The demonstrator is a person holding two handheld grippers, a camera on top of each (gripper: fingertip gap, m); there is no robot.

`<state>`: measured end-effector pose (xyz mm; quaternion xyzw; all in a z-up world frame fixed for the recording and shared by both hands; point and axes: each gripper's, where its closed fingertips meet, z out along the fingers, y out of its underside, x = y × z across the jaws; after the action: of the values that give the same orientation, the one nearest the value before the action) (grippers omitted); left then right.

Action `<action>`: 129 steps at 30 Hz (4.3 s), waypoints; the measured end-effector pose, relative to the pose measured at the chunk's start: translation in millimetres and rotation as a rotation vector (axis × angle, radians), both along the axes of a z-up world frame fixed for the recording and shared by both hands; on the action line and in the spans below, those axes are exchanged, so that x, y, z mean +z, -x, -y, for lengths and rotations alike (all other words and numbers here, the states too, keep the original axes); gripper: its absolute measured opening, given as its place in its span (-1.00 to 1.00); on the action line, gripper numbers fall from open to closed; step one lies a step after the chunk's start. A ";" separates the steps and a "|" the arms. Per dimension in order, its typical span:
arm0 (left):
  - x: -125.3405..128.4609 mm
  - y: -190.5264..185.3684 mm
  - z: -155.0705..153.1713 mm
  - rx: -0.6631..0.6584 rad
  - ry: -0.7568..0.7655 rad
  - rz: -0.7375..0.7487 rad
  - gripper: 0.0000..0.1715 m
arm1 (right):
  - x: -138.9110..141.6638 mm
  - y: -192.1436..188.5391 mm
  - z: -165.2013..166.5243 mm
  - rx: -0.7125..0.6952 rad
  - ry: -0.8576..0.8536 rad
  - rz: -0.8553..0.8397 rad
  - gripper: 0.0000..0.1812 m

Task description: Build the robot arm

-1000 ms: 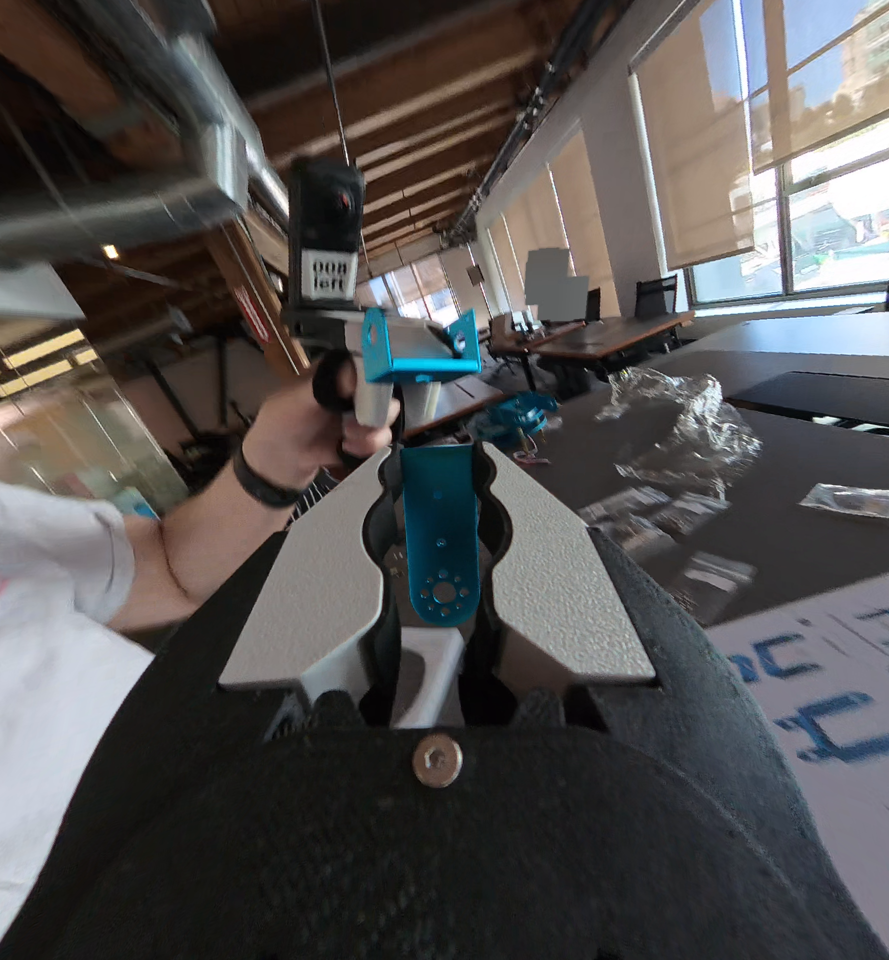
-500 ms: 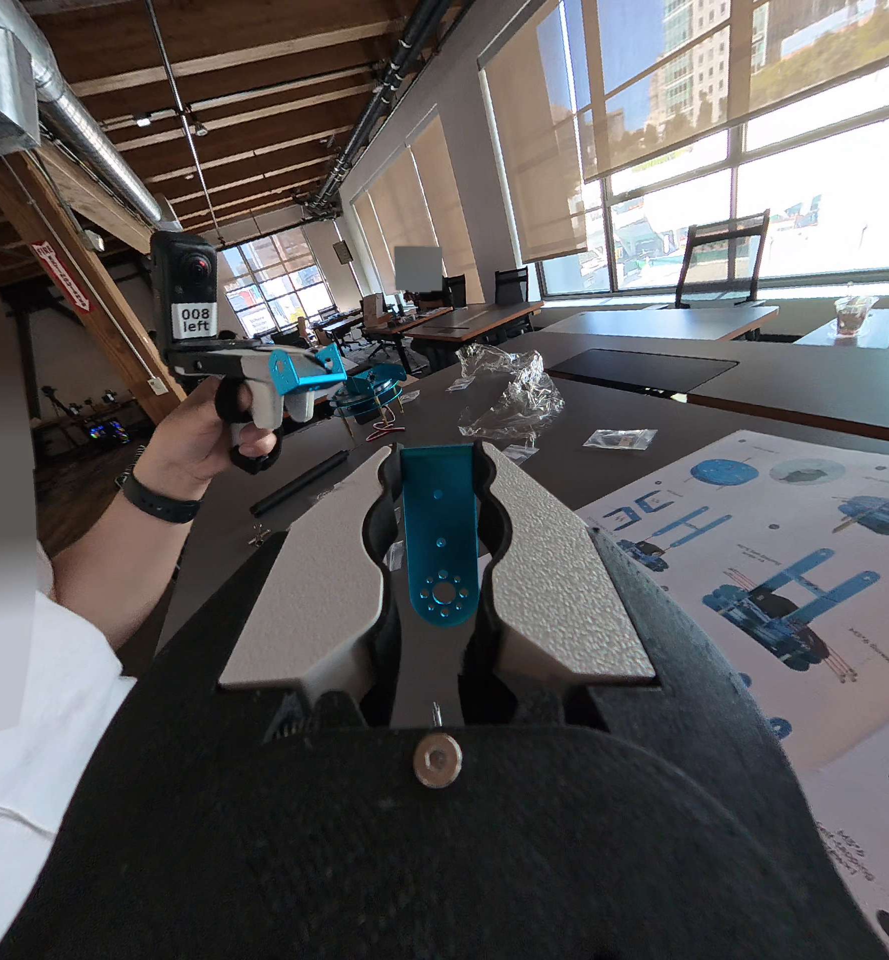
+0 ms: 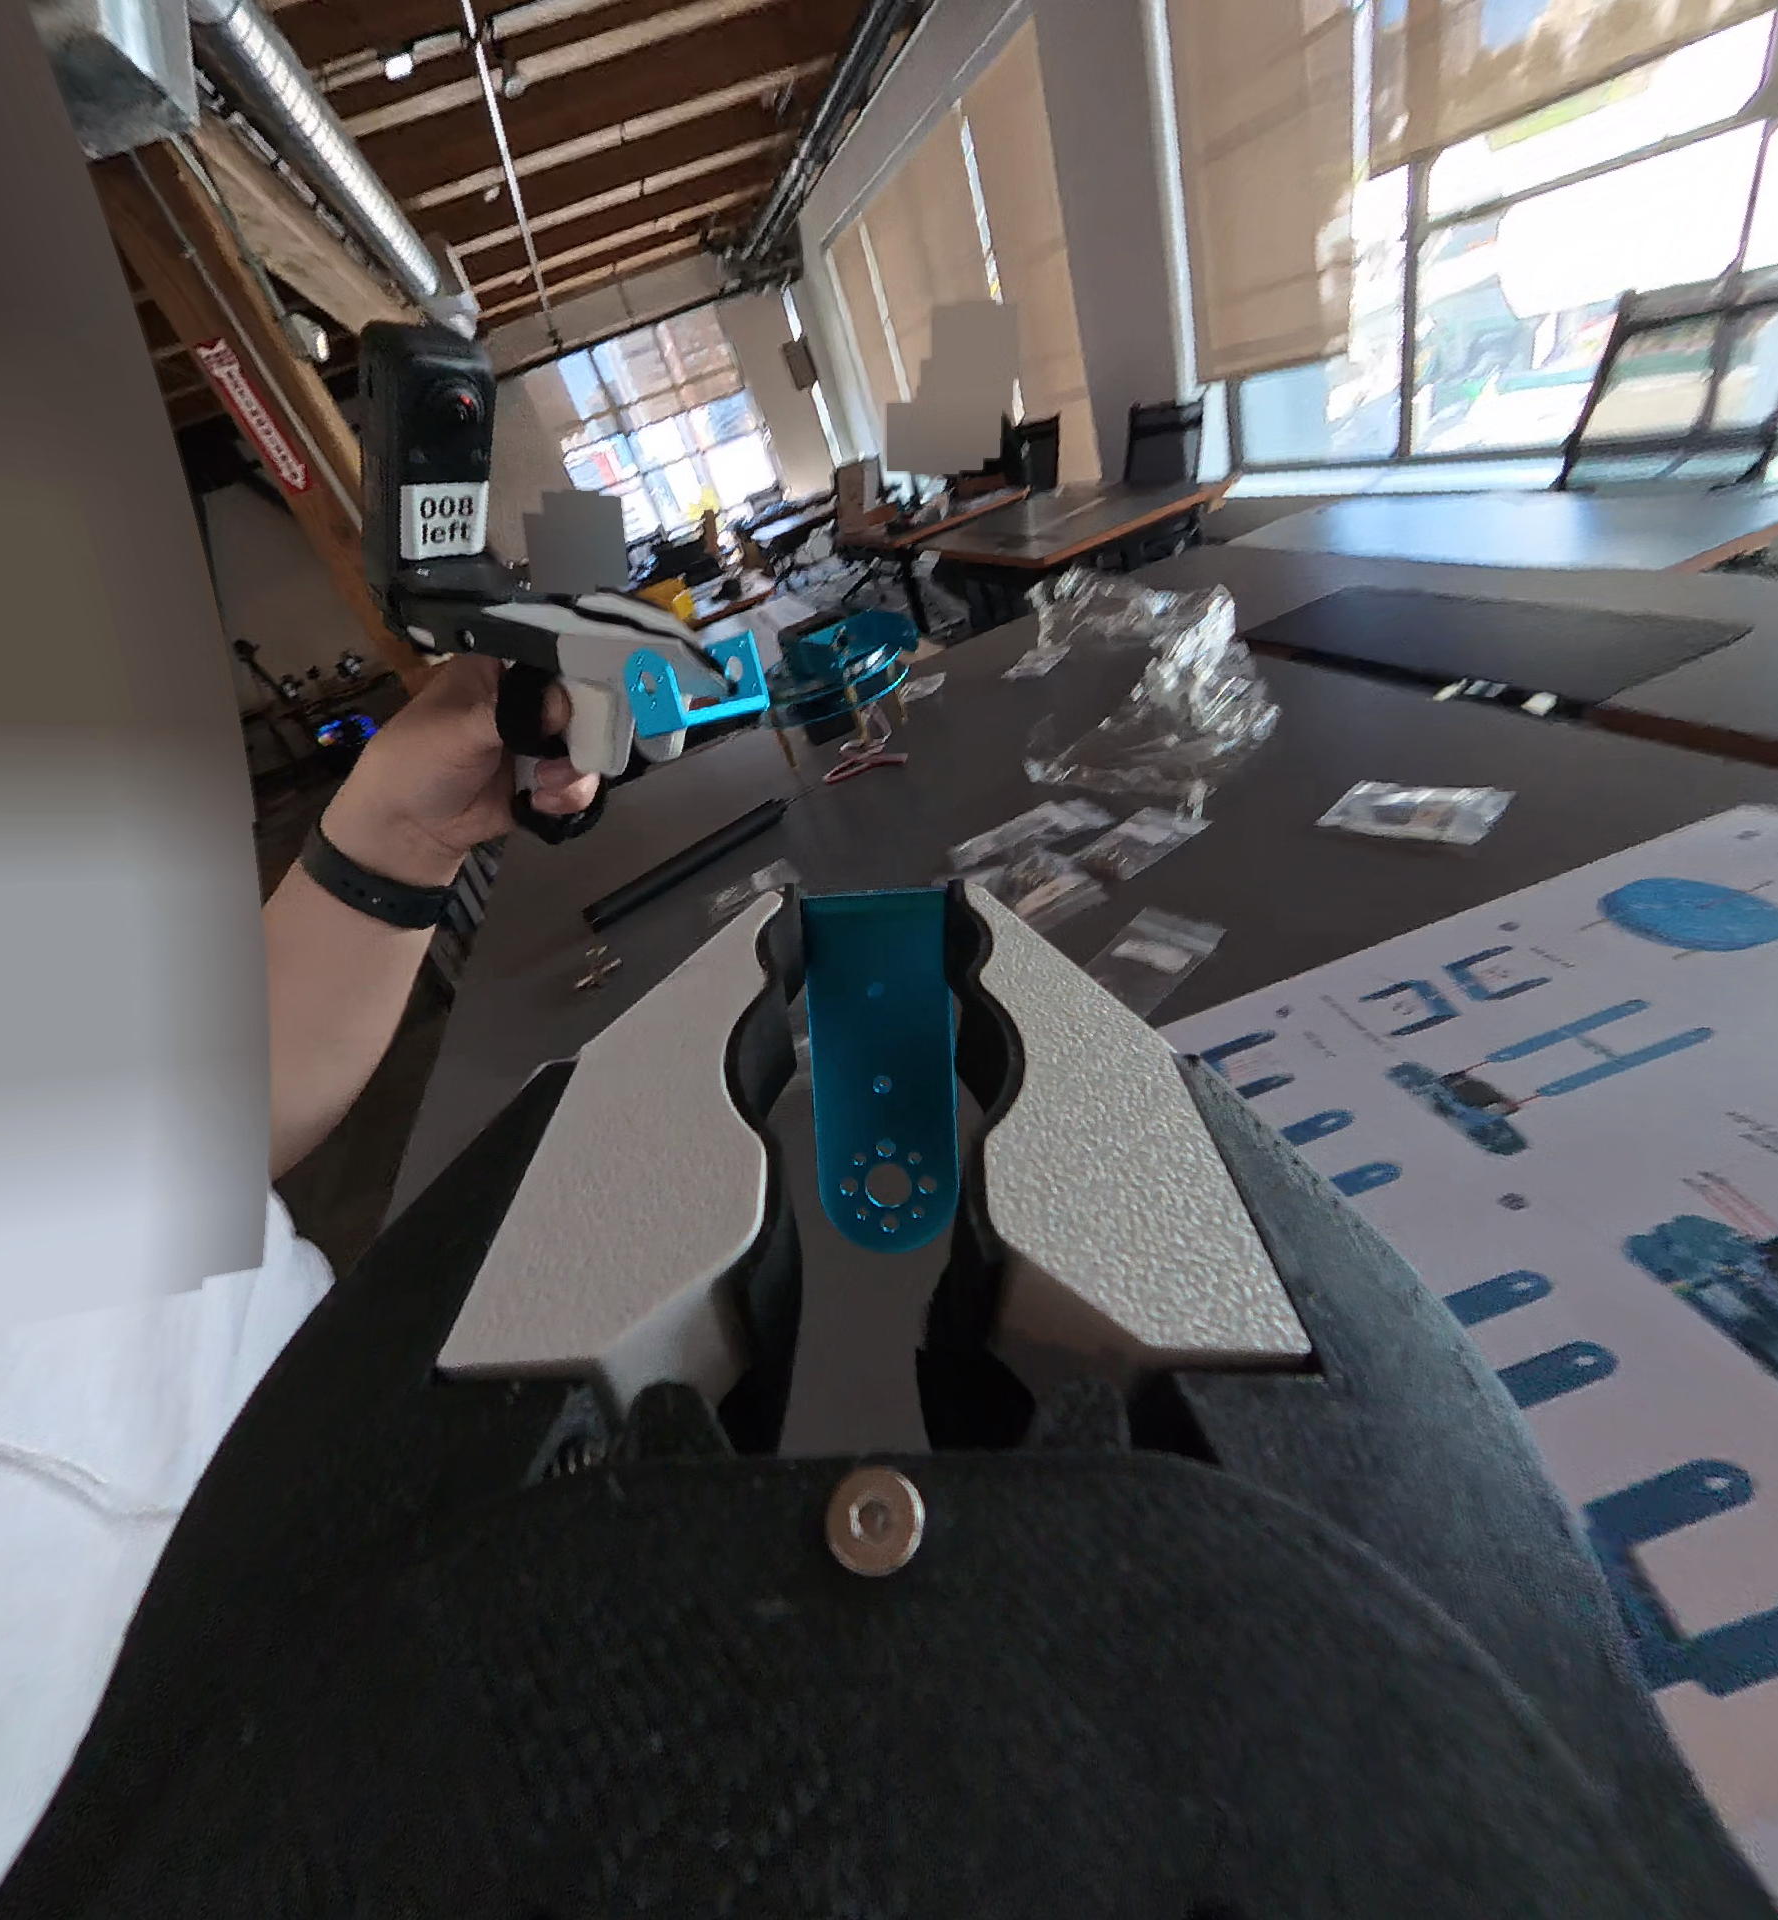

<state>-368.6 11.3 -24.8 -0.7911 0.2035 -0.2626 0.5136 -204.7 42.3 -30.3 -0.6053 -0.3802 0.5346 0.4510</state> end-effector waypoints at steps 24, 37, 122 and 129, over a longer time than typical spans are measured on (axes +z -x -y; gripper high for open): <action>-54.7 -11.7 110.8 0.029 0.200 0.078 -1.00 | -27.8 1.1 121.7 -0.068 0.115 -0.003 -0.73; -83.2 5.7 147.2 0.004 0.212 -0.043 -1.00 | -83.7 -22.9 119.7 -0.145 0.525 0.261 -0.71; -18.1 -144.0 152.3 -0.350 0.034 -0.058 -1.00 | -13.3 30.1 197.9 0.492 0.161 0.306 -1.00; -12.4 -139.6 154.9 -0.329 0.011 -0.060 -1.00 | -6.6 28.9 200.9 0.503 0.137 0.318 -1.00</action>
<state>-229.0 -143.6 -37.2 -0.7574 0.3442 -0.3206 0.4529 -233.5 -158.6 -36.9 -0.5972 -0.5469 0.5526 0.1974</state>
